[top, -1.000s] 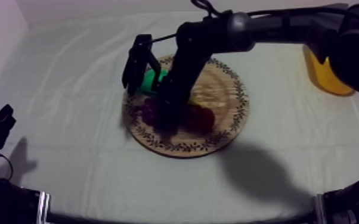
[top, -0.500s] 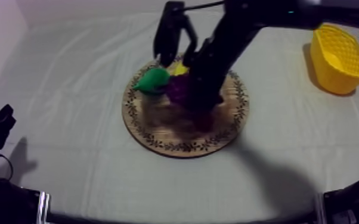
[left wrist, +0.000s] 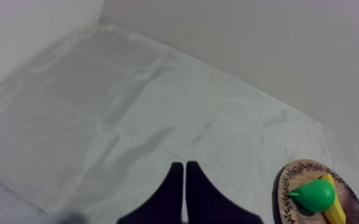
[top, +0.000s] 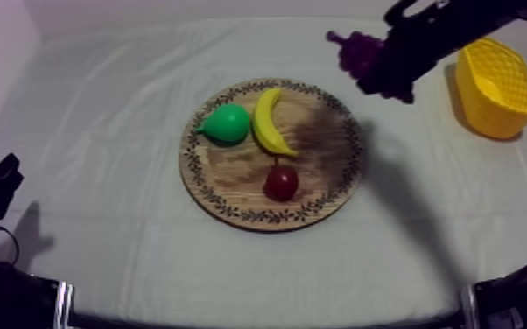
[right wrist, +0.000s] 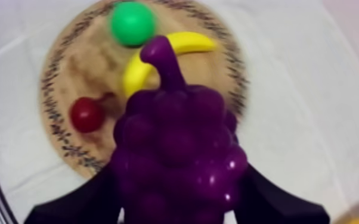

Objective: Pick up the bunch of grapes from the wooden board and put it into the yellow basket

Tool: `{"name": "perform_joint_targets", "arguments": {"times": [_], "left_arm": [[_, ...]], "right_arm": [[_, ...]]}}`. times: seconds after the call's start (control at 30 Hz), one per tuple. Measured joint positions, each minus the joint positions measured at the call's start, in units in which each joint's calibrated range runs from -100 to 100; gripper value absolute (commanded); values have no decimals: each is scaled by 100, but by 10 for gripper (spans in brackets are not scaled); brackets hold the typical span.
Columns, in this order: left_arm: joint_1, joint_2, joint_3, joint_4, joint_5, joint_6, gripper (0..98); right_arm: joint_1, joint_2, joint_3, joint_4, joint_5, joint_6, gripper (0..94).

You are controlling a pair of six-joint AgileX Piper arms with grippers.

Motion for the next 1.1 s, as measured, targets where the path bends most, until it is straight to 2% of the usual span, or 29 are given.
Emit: {"name": "perform_joint_targets", "arguments": {"times": [0.2, 0.67, 0.77, 0.97, 1.1], "left_arm": [[0, 0, 0, 0, 0, 0, 1], [0, 0, 0, 0, 0, 0, 1], [0, 0, 0, 0, 0, 0, 1], [0, 0, 0, 0, 0, 0, 1], [0, 0, 0, 0, 0, 0, 1]], "right_arm": [[727, -48, -101, 72, -112, -125, 431], [2365, 1495, -1818, 258, -263, -208, 470], [2596, 1828, -2134, 323, -364, -221, 532], [2803, 2272, -2309, 462, -624, -288, 756], [2781, 2258, -2209, 562, -677, -385, 815]]}}
